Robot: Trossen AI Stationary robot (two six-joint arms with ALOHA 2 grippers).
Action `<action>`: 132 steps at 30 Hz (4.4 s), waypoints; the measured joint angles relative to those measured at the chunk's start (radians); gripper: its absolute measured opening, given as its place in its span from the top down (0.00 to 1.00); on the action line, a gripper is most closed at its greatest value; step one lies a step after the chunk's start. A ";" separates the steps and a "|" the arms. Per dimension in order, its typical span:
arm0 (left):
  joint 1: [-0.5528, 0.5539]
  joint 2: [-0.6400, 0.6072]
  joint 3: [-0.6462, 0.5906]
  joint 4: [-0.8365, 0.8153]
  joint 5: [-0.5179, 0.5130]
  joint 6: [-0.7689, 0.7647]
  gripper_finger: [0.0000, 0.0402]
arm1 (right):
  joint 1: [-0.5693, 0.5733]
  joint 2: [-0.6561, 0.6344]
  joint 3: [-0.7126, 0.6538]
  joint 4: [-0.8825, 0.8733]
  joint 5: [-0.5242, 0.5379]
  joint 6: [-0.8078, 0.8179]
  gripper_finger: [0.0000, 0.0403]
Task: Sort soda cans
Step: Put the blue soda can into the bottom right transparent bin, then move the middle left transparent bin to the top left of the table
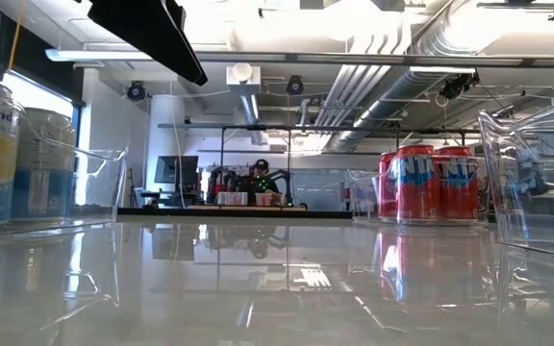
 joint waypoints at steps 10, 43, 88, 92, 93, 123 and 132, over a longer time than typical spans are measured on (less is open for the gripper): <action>0.000 0.000 0.000 0.000 0.001 -0.003 0.24 | 0.000 0.071 0.000 0.008 -0.058 -0.064 0.45; -0.003 0.000 0.001 -0.001 0.002 -0.003 0.24 | 0.000 0.015 -0.064 0.016 -0.114 -0.022 0.31; -0.341 0.002 0.045 -0.660 0.410 -0.604 0.45 | -0.300 -0.073 -0.063 0.564 0.201 -1.125 0.31; -0.339 0.002 0.010 -0.661 0.431 -0.604 0.51 | -0.293 -0.073 -0.063 0.564 0.214 -1.114 0.31; -0.339 0.002 -0.005 -0.659 0.438 -0.604 0.52 | -0.293 -0.073 -0.063 0.564 0.214 -1.114 0.31; -0.105 0.002 -0.145 -0.413 0.352 -0.131 0.99 | -0.293 -0.073 -0.063 0.564 0.214 -1.111 0.31; 0.117 0.002 -0.145 -0.261 0.335 0.086 1.00 | -0.293 -0.073 -0.063 0.564 0.214 -1.110 0.31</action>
